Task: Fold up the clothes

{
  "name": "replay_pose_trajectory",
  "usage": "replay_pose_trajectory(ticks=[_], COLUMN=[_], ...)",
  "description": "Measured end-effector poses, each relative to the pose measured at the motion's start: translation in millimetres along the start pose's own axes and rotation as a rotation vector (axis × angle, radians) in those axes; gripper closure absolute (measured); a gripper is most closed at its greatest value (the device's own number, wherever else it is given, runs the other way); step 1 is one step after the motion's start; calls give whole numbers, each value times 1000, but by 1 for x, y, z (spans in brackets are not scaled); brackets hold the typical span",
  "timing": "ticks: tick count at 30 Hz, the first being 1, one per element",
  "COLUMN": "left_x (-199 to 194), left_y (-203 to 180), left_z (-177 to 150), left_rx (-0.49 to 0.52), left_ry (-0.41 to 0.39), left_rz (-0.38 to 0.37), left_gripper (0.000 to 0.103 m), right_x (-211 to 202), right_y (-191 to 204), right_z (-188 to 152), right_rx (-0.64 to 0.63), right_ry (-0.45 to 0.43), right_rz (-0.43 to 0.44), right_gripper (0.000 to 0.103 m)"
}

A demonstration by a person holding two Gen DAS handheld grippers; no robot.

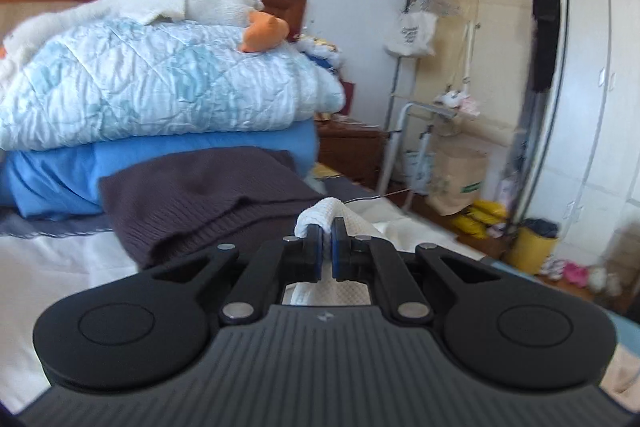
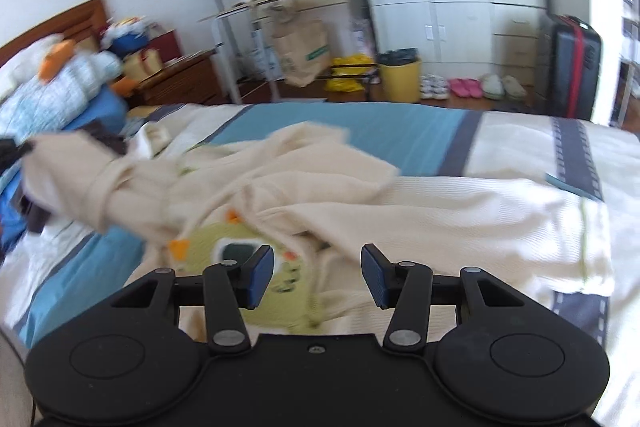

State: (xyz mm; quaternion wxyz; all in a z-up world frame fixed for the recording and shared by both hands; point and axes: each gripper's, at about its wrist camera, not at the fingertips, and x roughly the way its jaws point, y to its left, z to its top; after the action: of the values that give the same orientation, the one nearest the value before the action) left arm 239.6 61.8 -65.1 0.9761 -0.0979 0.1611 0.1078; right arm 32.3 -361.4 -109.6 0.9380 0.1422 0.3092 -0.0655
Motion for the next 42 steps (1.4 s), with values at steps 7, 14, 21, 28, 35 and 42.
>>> replay_pose_trajectory(ticks=[7, 14, 21, 28, 35, 42], left_x=[38, 7, 3, 27, 42, 67], left_y=[-5, -28, -67, -97, -96, -83], left_z=[-22, -16, -50, -77, -83, -82], left_rx=[-103, -58, -51, -117, -35, 71], left_ry=[424, 375, 528, 665, 627, 598], left_rz=[-184, -419, -604, -659, -607, -450], left_gripper=[96, 70, 68, 68, 67, 61], right_x=[1, 2, 22, 54, 114, 179], right_y=[-57, -79, -75, -39, 21, -3], right_z=[2, -5, -14, 13, 65, 76], right_rx=[250, 359, 461, 410, 99, 180], right_ry=[46, 83, 117, 124, 153, 206], right_rz=[-99, -102, 147, 294, 244, 184], right_gripper=[48, 47, 47, 44, 24, 88])
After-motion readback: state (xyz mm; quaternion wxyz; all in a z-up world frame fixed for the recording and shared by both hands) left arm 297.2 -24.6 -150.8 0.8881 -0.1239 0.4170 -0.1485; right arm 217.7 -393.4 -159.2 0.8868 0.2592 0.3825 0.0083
